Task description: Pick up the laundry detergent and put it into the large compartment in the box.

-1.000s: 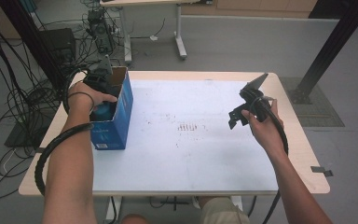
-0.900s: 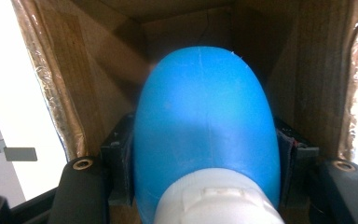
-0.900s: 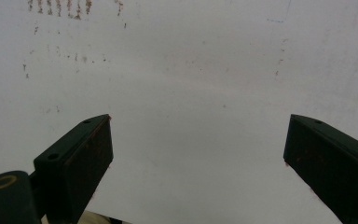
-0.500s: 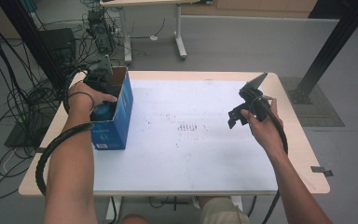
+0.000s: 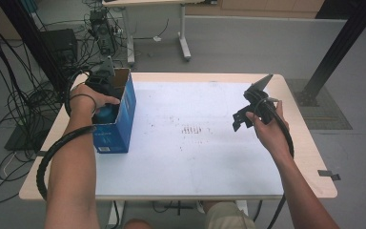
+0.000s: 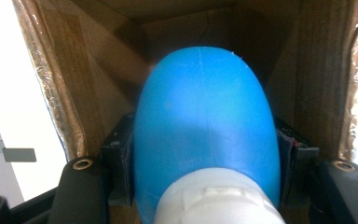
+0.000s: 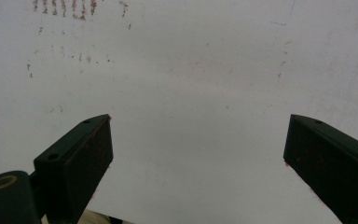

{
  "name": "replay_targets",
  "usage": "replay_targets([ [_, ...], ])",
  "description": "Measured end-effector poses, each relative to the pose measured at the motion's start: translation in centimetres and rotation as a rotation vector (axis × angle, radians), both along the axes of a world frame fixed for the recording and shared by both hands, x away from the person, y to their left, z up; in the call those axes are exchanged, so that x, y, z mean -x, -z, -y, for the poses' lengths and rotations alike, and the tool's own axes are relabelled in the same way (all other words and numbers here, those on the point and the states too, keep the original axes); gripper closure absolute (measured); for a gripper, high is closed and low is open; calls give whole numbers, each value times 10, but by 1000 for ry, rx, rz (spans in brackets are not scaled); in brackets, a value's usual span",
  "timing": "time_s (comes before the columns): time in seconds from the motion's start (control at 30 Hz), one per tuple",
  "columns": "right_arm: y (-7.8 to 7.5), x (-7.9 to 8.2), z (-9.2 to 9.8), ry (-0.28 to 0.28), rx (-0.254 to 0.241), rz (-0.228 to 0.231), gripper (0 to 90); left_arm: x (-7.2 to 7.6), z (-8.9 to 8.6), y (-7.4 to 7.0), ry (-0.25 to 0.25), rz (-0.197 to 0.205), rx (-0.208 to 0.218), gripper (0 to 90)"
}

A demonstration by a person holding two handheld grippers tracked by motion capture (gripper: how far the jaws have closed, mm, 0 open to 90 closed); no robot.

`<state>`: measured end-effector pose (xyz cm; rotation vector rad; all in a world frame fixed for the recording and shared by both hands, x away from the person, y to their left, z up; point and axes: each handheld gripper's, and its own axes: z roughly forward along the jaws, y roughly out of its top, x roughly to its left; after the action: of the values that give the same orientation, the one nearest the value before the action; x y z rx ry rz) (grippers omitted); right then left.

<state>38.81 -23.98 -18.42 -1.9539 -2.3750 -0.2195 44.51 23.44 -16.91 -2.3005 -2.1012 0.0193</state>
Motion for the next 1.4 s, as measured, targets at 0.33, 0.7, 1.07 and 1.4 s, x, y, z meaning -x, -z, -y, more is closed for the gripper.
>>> replay_targets([
  [0.33,-2,1,0,-2,2,4,81,0,0,0,-1,0,1,376],
  [0.7,-2,1,0,-3,2,7,81,0,0,0,-2,-1,1,376],
  [1.07,-3,1,0,-8,-4,8,81,0,0,0,-3,2,1,375],
  [1.4,-4,2,-1,-5,-3,13,81,1,0,0,-3,3,0,376],
])
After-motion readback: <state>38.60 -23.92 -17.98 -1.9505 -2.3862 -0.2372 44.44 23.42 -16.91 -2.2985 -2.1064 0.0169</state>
